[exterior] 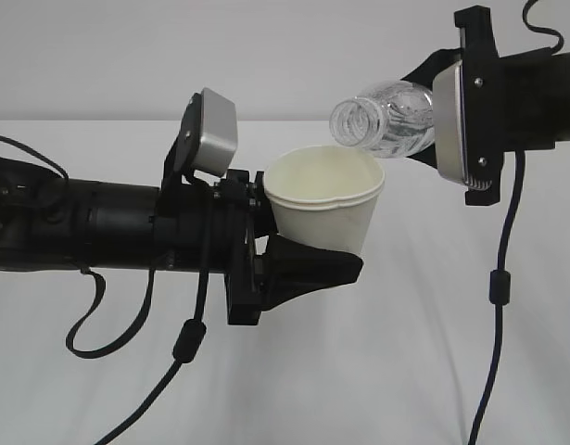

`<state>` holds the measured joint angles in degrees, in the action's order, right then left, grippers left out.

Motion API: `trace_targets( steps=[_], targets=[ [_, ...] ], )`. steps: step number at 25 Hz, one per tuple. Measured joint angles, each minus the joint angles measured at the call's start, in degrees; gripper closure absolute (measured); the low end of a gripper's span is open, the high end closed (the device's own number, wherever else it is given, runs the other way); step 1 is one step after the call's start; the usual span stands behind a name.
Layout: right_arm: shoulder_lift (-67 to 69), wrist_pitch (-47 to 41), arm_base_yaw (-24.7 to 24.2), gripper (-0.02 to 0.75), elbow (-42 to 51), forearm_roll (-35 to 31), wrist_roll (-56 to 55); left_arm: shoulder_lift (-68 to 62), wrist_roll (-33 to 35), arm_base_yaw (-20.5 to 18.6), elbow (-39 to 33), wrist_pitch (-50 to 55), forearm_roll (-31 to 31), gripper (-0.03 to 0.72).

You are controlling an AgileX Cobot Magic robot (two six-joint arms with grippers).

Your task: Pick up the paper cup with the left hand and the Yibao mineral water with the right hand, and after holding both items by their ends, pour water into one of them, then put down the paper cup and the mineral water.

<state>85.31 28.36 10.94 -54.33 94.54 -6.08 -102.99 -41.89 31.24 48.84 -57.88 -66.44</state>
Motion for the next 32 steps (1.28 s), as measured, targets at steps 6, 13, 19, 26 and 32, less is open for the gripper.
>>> trace_targets(
  steps=[6, 13, 19, 26, 32],
  targets=[
    [0.0, 0.0, 0.0, 0.321, -0.6, 0.0, 1.2, 0.0, 0.0, 0.0, 0.0, 0.0, 0.0, 0.22],
    [0.1, -0.1, 0.0, 0.321, -0.9, 0.1, 2.5, 0.0, 0.0, 0.0, 0.0, 0.1, 0.0, 0.22],
    [0.1, -0.5, 0.0, 0.321, -0.9, 0.1, 2.9, 0.0, 0.0, 0.0, 0.0, 0.2, 0.0, 0.221],
    [0.1, -0.5, 0.0, 0.321, -1.1, 0.1, 4.2, 0.0, -0.1, 0.0, 0.0, 0.6, 0.0, 0.222],
    [0.1, -0.6, 0.0, 0.321, -1.7, 0.1, 4.6, 0.0, -0.1, 0.0, 0.0, 1.0, 0.0, 0.222]
  ],
)
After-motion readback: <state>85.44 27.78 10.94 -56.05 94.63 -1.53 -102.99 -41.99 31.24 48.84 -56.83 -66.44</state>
